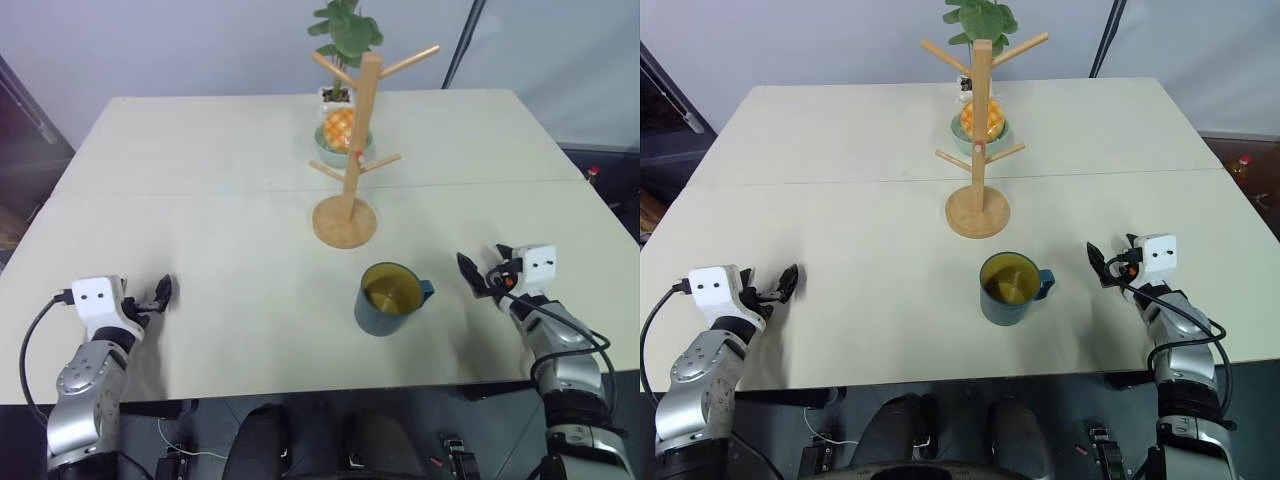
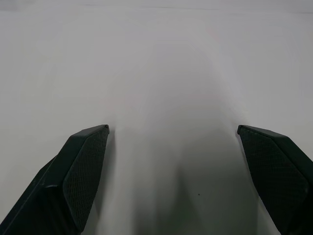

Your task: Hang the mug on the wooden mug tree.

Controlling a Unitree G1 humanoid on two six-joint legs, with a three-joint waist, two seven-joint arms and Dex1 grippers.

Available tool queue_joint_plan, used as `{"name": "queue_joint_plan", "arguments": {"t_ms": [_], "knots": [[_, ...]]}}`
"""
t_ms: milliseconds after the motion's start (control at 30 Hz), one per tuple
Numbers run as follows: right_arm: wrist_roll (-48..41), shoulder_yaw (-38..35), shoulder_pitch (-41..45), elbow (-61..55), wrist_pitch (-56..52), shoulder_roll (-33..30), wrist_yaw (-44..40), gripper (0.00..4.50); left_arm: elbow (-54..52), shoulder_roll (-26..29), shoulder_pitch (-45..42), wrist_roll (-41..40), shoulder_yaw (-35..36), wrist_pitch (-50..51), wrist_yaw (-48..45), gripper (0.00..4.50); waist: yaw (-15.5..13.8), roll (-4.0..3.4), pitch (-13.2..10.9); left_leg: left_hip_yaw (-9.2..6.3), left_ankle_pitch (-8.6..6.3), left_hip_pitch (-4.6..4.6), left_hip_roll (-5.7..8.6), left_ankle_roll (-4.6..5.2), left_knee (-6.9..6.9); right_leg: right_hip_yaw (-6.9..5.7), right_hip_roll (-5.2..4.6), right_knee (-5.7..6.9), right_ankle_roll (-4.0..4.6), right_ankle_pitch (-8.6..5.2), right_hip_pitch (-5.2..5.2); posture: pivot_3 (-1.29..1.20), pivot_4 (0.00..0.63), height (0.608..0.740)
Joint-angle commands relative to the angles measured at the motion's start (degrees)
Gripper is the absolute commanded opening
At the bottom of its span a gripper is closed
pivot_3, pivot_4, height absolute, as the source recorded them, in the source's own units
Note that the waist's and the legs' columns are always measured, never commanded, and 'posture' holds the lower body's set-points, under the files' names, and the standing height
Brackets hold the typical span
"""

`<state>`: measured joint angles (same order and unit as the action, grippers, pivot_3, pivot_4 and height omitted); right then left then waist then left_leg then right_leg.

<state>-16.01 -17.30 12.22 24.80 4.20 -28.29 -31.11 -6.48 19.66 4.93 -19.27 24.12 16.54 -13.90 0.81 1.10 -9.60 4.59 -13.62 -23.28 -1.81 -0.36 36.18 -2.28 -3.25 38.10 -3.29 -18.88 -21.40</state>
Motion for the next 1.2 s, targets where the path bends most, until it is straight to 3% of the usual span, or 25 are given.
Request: {"name": "queue_joint_plan", "arguments": {"t_ms": [33,333,700,967,1100,1200], "knots": [[-0.14,-0.49,-0.14,-0.55,0.4,0.2,0.43,4.42,-1.44,-0.03,0.19,-0.34,0.52,-1.1,-0.14,4.5,0.0,0.0,0.0,0.0,0.0,0.0,0.0,0.0,0.0,0.0,0.0,0.0,0.0,0.0,0.0,0.0,0.15,0.74],[-0.43,-0.81,-1.52,-2.67,0.1,0.25,1.06,4.42,-2.05,0.36,-0.41,-0.92,-0.4,-1.19,-1.81,4.5,-0.01,0.0,0.0,0.0,0.0,0.0,0.0,0.0,0.0,0.0,0.0,0.0,0.0,0.0,0.0,0.0,0.15,0.74],[-1.49,-1.35,-4.82,-9.69,-2.33,-0.13,1.32,4.42,-9.86,4.38,4.36,-0.75,-8.23,-4.4,-14.57,4.5,0.0,-0.03,0.0,0.0,-0.01,-0.01,0.0,-0.01,-0.05,0.01,-0.04,-0.02,0.05,-0.02,-0.03,0.0,0.15,0.74],[-5.43,-5.18,-18.52,-24.99,-2.88,0.8,0.96,4.42,-12.54,10.15,6.81,-0.18,-15.2,-12.21,-28.21,4.5,-0.14,-0.16,-0.03,0.0,-0.02,-0.1,0.01,-0.01,-0.16,0.0,-0.11,-0.08,0.28,-0.15,-0.13,0.0,0.15,0.74],[-6.76,-2.97,-30.96,-38.01,-4.05,0.96,-2.9,4.42,-13.64,12.87,6.08,-1.47,-19.01,-11.61,-34.26,4.5,0.05,-0.39,-0.01,0.0,-0.02,-0.08,-0.01,-0.01,-0.2,0.0,-0.12,-0.1,0.31,-0.17,-0.13,0.0,0.15,0.74],[-6.54,-1.53,-35.53,-42.91,-4.58,1.83,-3.13,4.42,-13.28,13.66,5.64,-1.84,-20.52,-11.64,-36.68,4.5,0.26,-0.44,0.01,0.01,-0.02,-0.07,-0.01,-0.01,-0.2,0.01,-0.12,-0.09,0.32,-0.17,-0.14,0.0,0.15,0.74]]}}
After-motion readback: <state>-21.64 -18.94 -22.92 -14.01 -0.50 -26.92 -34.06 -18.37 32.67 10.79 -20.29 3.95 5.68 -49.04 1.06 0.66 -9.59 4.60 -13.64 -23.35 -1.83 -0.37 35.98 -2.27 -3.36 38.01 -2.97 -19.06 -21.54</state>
